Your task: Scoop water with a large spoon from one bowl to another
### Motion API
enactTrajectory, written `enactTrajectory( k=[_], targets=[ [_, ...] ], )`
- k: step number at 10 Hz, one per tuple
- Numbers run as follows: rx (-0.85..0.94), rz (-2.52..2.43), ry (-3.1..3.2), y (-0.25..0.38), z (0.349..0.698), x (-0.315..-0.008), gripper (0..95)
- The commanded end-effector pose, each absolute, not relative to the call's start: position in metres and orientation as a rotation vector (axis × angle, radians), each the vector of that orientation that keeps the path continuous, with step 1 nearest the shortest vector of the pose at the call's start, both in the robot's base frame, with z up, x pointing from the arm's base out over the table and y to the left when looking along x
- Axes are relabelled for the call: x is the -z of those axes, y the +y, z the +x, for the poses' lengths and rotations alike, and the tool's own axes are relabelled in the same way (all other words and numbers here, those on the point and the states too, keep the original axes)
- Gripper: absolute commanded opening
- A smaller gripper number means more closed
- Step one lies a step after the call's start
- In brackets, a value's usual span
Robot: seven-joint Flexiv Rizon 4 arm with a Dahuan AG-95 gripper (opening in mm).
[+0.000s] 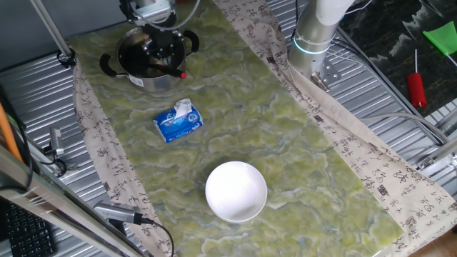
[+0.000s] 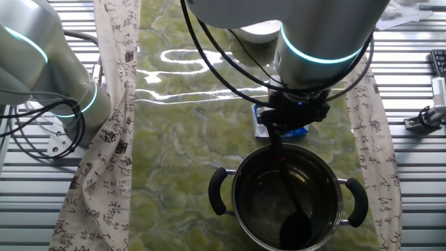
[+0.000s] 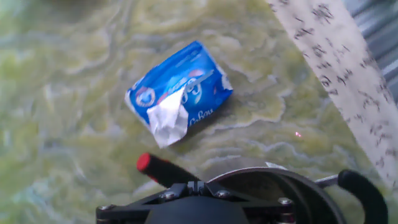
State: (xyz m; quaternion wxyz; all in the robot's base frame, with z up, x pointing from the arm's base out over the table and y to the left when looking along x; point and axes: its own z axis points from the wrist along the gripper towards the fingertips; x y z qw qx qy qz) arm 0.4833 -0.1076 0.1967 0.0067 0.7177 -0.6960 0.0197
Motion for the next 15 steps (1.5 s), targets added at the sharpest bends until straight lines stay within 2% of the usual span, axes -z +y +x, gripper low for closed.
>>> enactTrajectory(
  k=[1, 5, 15],
  targets=[
    [-0.053, 2.251, -2.177, -0.1074, 0.4828, -0.1967, 0.0],
    [0.082, 2.293, -2.211, -0.1074, 0.4828, -0.1967, 0.0],
    [0.06, 2.308, -2.118, -0.1085, 0.4827, -0.1971, 0.0]
  ],
)
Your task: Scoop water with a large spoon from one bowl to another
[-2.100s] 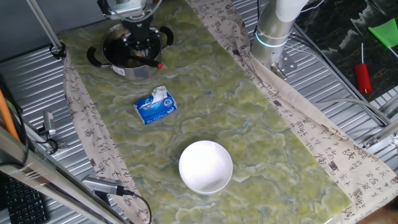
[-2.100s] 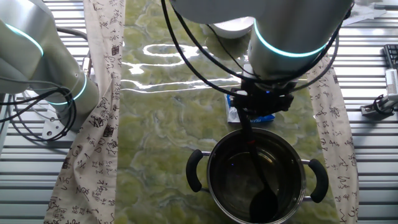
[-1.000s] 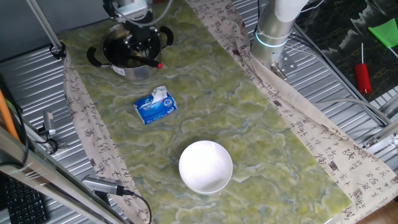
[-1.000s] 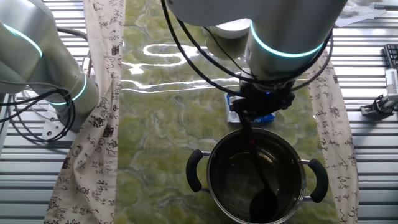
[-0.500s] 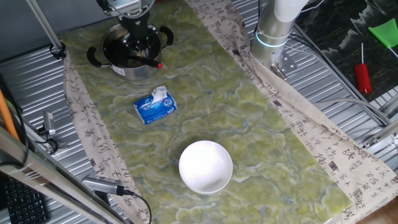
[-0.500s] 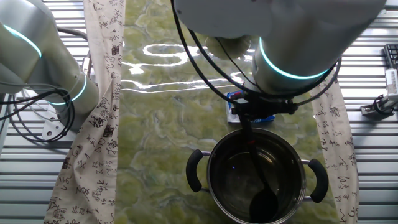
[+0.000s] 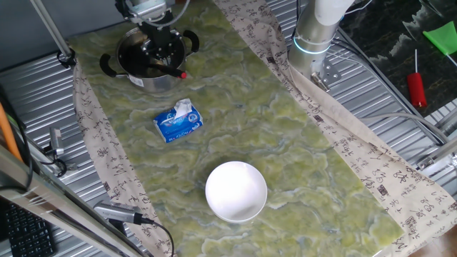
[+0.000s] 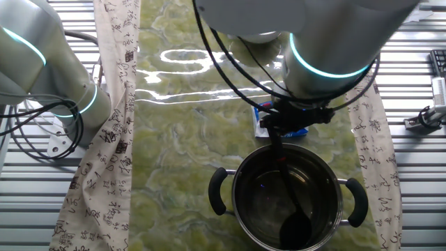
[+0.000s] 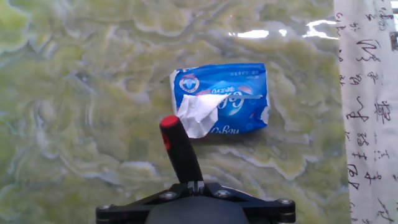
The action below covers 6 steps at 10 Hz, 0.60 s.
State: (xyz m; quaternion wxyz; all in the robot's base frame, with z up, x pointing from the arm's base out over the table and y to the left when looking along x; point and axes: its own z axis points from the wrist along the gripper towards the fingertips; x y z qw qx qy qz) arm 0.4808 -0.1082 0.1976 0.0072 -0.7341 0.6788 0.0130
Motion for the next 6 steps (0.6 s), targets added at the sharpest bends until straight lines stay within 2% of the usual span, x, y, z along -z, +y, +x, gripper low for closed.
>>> enactTrajectory(
  k=[1, 6],
  targets=[
    [-0.05, -2.338, 2.128, -0.11, 0.482, -0.197, 0.0],
    [-0.022, -2.434, 2.058, -0.139, 0.475, -0.201, 0.0]
  ],
)
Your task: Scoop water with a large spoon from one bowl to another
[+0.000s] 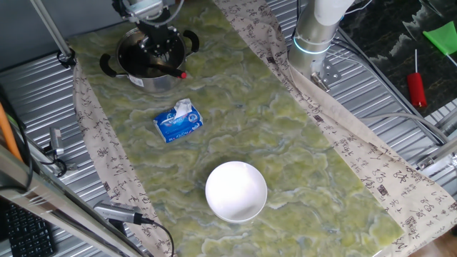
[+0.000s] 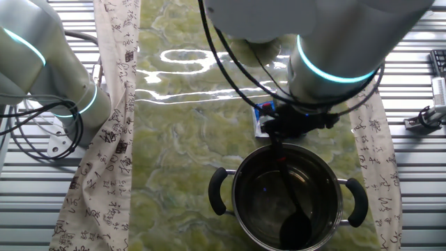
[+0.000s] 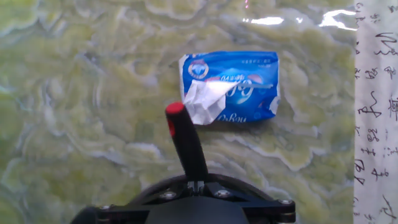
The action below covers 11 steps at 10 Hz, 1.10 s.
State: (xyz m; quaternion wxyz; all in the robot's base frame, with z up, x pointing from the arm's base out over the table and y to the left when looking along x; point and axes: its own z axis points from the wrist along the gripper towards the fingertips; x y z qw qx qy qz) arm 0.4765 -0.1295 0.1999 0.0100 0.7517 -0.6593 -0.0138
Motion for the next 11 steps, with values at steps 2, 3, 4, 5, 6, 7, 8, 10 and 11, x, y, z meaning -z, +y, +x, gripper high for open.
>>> enactTrajectory(
  k=[2, 3, 4, 5, 6, 7, 8, 10, 11],
  targets=[
    [0.039, 2.388, -1.996, -0.152, 0.47, -0.202, 0.0],
    [0.052, 2.401, -1.998, -0.156, 0.469, -0.204, 0.0],
    [0.053, 2.406, -1.999, -0.16, 0.468, -0.205, 0.0],
    [0.055, 2.413, -1.993, -0.166, 0.467, -0.208, 0.0],
    [0.056, 2.42, -1.985, -0.167, 0.466, -0.208, 0.0],
    [0.05, 2.421, -1.981, -0.167, 0.466, -0.208, 0.0],
    [0.051, 2.42, -1.982, -0.167, 0.467, -0.208, 0.0],
    [0.046, 2.423, -2.009, -0.169, 0.468, -0.204, 0.0],
    [0.054, 2.428, -2.013, -0.17, 0.469, -0.202, 0.0]
  ],
)
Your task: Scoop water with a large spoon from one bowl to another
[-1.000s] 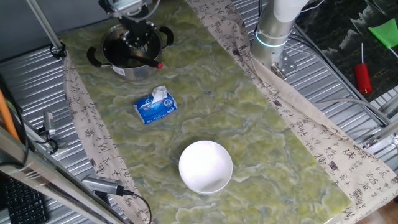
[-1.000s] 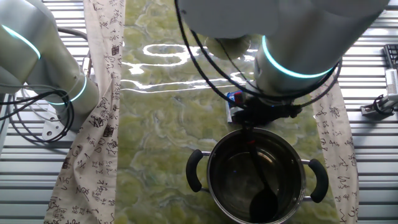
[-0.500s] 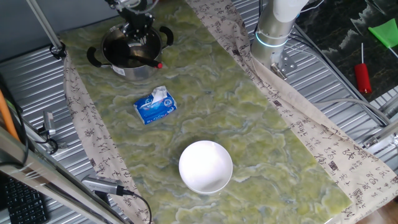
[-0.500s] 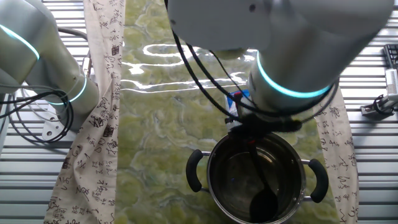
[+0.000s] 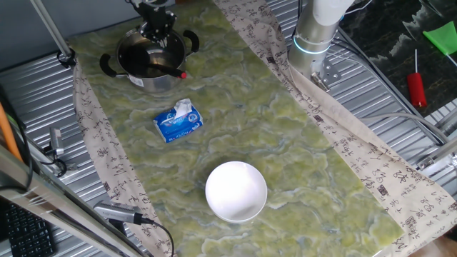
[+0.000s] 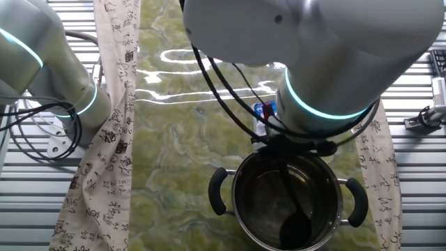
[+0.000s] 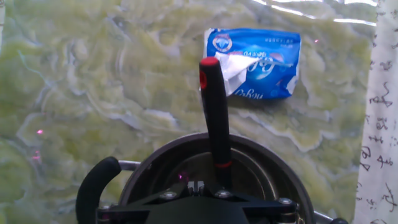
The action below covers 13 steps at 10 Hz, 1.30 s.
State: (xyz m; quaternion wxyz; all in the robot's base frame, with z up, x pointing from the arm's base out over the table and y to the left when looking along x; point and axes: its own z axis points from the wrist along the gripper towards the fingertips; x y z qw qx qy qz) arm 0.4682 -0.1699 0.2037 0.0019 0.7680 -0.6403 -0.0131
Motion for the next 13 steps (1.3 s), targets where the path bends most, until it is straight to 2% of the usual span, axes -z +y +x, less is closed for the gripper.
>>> enactTrajectory(
  k=[1, 13],
  targets=[
    [0.064, 2.437, -2.012, -0.172, 0.471, -0.197, 0.0],
    [0.057, 2.495, -2.02, -0.176, 0.488, -0.17, 0.0]
  ],
)
